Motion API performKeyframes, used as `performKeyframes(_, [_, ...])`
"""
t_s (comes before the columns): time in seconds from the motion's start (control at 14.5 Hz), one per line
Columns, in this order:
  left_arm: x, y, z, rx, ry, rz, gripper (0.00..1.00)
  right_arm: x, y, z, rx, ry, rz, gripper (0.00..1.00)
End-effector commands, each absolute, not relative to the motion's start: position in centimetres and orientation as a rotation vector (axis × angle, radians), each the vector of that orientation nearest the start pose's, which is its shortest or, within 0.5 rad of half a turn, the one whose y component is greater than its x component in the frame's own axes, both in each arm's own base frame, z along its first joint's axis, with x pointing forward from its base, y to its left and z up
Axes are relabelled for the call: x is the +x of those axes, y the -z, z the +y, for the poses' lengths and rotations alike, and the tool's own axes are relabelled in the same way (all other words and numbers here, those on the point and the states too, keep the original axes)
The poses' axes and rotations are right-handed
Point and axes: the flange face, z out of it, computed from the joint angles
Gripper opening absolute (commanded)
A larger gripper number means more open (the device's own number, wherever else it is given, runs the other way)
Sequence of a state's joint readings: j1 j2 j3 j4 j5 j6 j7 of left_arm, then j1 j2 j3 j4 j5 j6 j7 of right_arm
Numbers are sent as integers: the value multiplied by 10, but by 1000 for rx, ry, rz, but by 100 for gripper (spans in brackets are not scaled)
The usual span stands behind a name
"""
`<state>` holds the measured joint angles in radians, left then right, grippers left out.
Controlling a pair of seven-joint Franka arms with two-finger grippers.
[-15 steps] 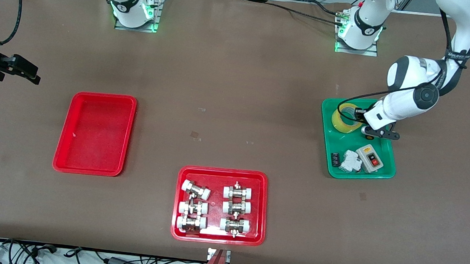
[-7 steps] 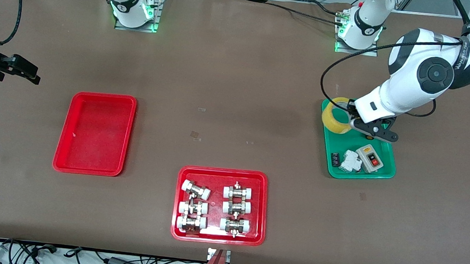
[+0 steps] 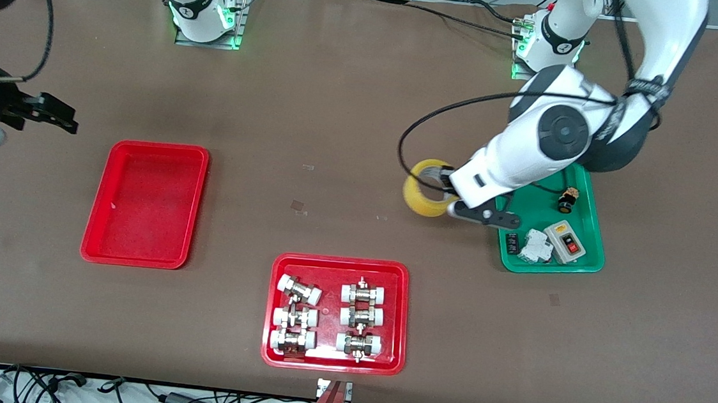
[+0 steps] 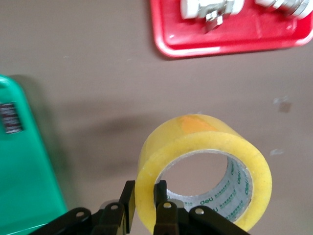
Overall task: Left arm passes tape to right arm into tray
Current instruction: 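Lift the tape with the left gripper while the right gripper reaches toward it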
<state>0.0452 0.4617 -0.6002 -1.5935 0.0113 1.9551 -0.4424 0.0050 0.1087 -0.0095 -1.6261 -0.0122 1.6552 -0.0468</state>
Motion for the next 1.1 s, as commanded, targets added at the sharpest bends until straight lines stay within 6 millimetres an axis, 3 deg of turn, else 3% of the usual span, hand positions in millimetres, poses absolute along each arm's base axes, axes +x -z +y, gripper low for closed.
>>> performKeyframes(0.0, [608, -392, -326, -3403, -273, 67, 1, 602, -526, 9, -3123, -184, -142, 100])
performKeyframes(0.14, [618, -374, -338, -3532, -345, -154, 6, 604, -525, 22, -3012, -184, -120, 100])
performKeyframes(0.21, [621, -369, -347, -3600, -373, -269, 6, 608, -512, 31, -2960, -215, -126, 100])
performKeyframes(0.34, [616, -359, -378, -3677, -363, -372, 2, 611, -504, 56, -2843, -212, -215, 100])
performKeyframes(0.48, [606, -342, -408, -3675, -360, -524, 0, 619, -484, 87, -2702, -232, -236, 100])
performKeyframes(0.62, [604, -331, -425, -3692, -323, -662, 0, 633, -460, 113, -2581, -239, -205, 100])
performKeyframes(0.76, [602, -322, -444, -3667, -313, -960, 0, 647, -441, 135, -2484, -207, -200, 100])
performKeyframes(0.83, [598, -329, -461, -3659, -305, -1108, 0, 653, -423, 143, -2423, -200, -219, 100])
performKeyframes(0.89, [597, -324, -466, -3625, -327, -1233, 0, 661, -403, 151, -2317, -175, -218, 100])
performKeyframes(1.03, [598, -320, -466, -3603, -344, -1291, 0, 670, -364, 158, -2174, -163, -190, 100])
